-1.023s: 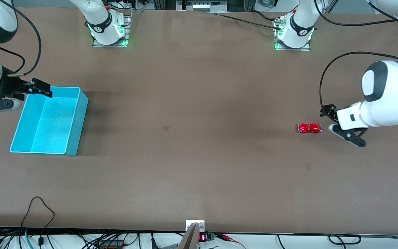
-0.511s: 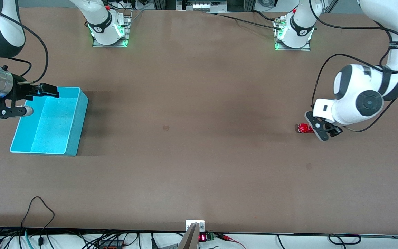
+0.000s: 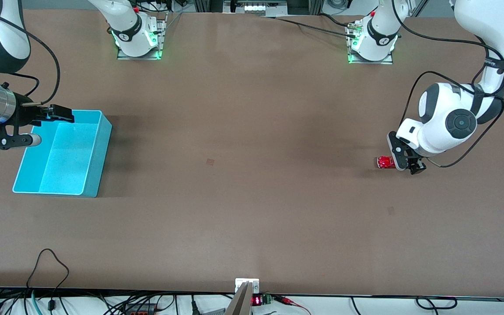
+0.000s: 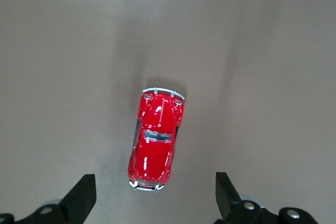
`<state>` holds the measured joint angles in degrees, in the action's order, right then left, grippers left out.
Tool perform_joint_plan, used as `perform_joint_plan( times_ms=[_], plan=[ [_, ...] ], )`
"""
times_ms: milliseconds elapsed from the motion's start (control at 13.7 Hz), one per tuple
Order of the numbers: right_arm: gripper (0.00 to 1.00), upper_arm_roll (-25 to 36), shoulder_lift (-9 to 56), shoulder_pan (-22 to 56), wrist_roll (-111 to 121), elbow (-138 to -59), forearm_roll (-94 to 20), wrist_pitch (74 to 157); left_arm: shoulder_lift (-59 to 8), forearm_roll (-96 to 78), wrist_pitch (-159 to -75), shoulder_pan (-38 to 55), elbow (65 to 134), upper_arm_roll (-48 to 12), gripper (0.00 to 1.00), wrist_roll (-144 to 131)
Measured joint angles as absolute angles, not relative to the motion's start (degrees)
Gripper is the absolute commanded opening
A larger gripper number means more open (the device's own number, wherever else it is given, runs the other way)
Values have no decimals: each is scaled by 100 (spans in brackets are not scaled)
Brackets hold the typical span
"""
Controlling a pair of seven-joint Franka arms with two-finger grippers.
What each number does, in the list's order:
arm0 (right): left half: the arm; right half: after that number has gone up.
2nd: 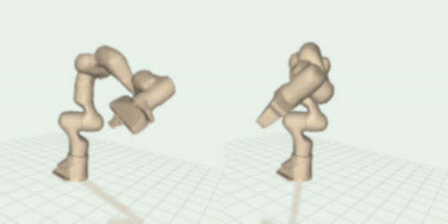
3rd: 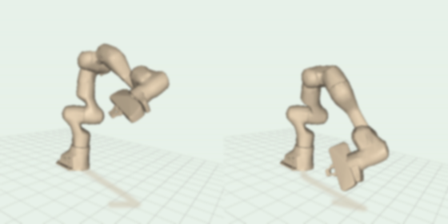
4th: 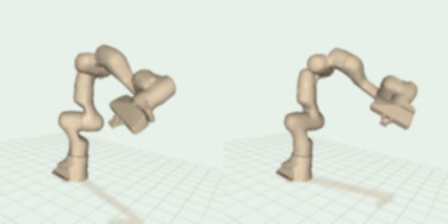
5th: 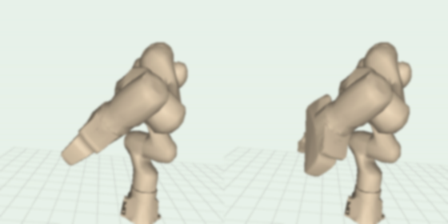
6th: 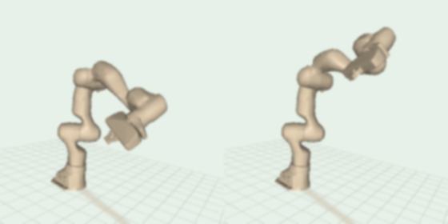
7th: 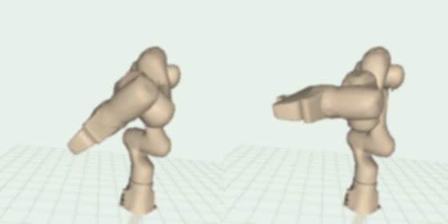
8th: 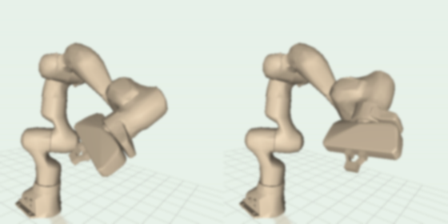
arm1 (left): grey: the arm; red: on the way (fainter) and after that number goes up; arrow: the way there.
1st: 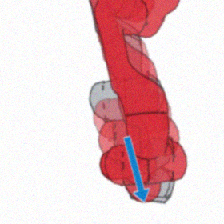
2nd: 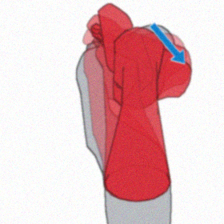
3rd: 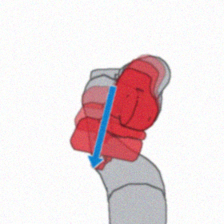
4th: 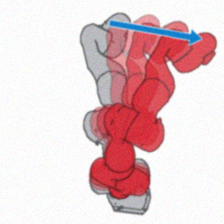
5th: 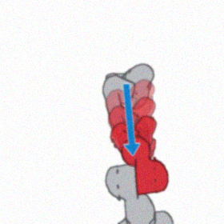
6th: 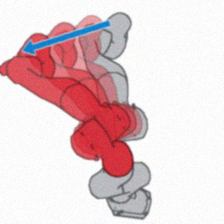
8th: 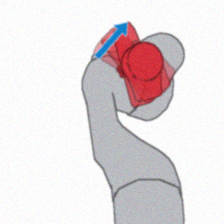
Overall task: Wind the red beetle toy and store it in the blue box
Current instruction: 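Lower the left gripper and grasp the red car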
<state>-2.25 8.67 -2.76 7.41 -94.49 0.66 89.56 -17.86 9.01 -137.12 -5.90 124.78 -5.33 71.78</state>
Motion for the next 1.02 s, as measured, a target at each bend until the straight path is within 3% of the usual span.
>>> perform_joint_plan(
  times_ms=[584,1023],
  plan=[
    [100,-233,867,-224,823,-9449,64,8934,-1998,902,-14806,-642,12851,-536,100,7914],
    [100,-237,867,-206,823,-9449,64,8930,-2216,902,-14916,-851,12883,-535,100,8014]
  ],
)
